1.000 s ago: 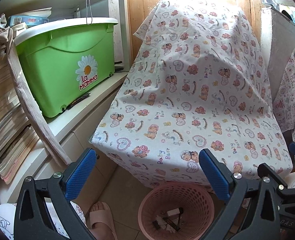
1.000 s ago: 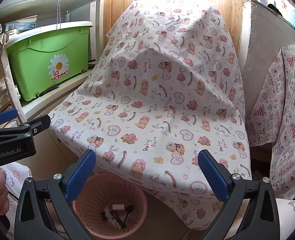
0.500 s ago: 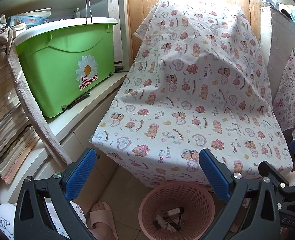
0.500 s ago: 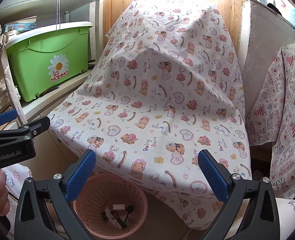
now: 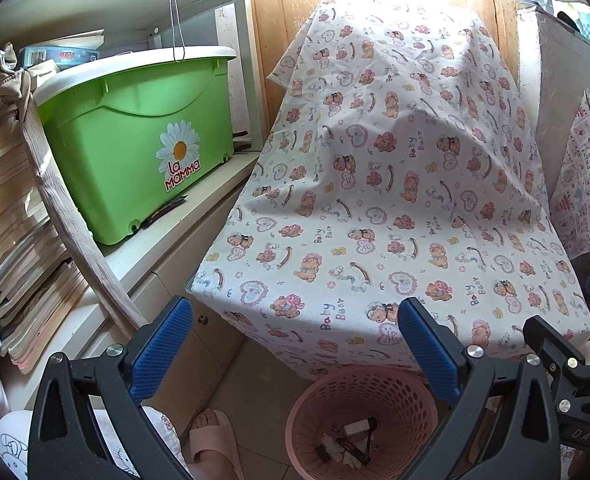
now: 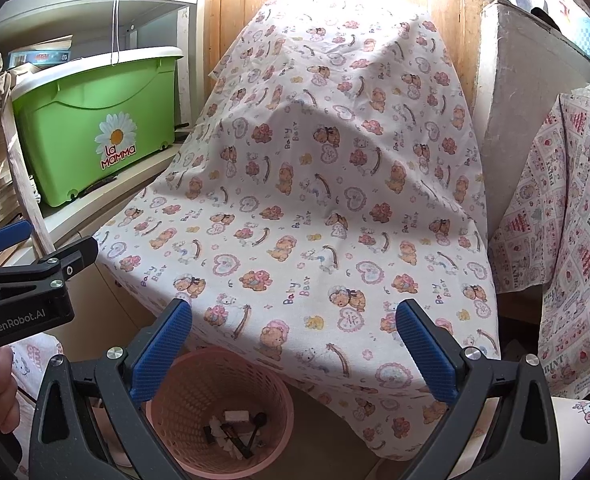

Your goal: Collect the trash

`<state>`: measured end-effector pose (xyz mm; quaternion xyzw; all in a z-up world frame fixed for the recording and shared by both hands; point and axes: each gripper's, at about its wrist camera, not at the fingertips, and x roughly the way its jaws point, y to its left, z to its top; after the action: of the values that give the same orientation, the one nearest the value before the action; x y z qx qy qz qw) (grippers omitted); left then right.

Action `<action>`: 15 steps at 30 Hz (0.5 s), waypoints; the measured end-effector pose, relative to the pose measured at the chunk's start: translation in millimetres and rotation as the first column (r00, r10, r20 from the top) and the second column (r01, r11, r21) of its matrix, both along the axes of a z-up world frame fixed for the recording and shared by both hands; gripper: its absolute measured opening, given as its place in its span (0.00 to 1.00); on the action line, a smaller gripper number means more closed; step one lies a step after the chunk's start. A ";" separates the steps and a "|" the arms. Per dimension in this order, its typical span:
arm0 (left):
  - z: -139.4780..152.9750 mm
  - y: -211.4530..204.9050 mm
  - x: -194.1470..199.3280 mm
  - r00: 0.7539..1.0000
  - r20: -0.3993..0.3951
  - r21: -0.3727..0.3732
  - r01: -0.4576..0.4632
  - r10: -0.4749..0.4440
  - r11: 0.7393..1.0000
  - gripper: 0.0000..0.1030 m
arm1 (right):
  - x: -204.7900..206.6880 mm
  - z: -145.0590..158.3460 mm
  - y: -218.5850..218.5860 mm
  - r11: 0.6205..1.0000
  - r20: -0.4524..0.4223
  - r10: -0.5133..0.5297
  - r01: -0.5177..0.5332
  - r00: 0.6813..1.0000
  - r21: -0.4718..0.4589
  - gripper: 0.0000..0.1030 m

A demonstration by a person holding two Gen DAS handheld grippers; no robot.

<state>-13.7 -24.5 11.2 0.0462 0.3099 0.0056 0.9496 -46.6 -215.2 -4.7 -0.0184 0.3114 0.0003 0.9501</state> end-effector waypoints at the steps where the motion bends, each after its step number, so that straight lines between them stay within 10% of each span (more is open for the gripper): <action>1: 0.1 -0.1 -0.4 1.000 0.000 -0.001 0.001 -0.001 1.000 0.98 | -0.2 0.0 0.1 1.000 0.000 -0.001 0.001 1.000 0.000 1.00; 15: 0.6 0.9 -0.8 1.000 -0.001 -0.010 -0.006 0.006 1.000 0.98 | 0.1 3.0 -2.9 1.000 0.007 -0.003 0.003 1.000 0.004 1.00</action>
<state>-14.5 -23.6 11.7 0.0404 0.3106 0.0070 0.9497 -46.5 -218.1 -1.7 -0.0158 0.3082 -0.0007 0.9512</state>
